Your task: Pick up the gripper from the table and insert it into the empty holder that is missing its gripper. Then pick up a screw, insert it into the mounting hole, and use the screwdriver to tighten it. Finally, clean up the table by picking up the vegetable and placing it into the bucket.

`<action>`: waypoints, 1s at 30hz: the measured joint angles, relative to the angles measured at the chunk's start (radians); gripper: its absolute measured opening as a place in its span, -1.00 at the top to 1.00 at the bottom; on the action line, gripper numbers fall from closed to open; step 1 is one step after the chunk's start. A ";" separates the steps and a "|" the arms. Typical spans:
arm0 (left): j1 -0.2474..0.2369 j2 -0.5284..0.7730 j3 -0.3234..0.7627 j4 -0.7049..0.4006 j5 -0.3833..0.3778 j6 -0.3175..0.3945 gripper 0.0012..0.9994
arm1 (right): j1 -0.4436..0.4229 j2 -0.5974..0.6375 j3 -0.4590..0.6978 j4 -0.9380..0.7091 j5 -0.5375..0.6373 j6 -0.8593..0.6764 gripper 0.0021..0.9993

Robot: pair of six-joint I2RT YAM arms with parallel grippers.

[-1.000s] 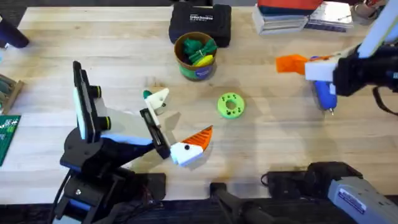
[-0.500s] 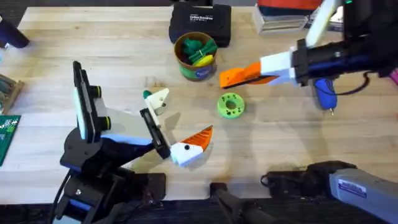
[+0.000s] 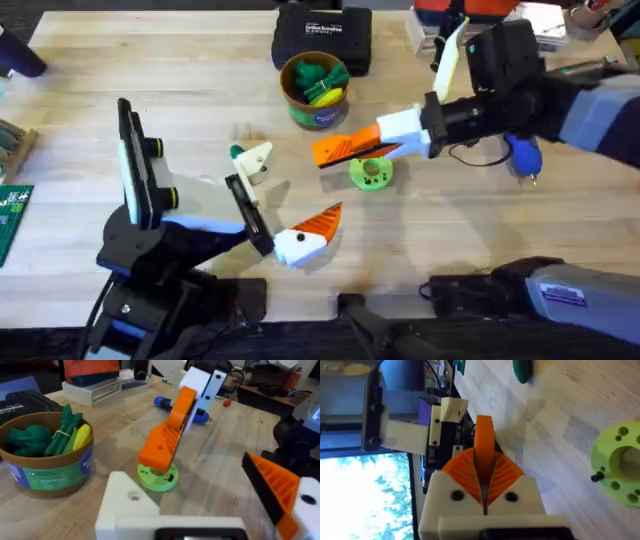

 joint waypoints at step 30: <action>0.000 0.000 0.000 0.000 0.001 0.000 -0.97 | 0.192 0.124 -0.118 0.650 -0.148 0.511 0.98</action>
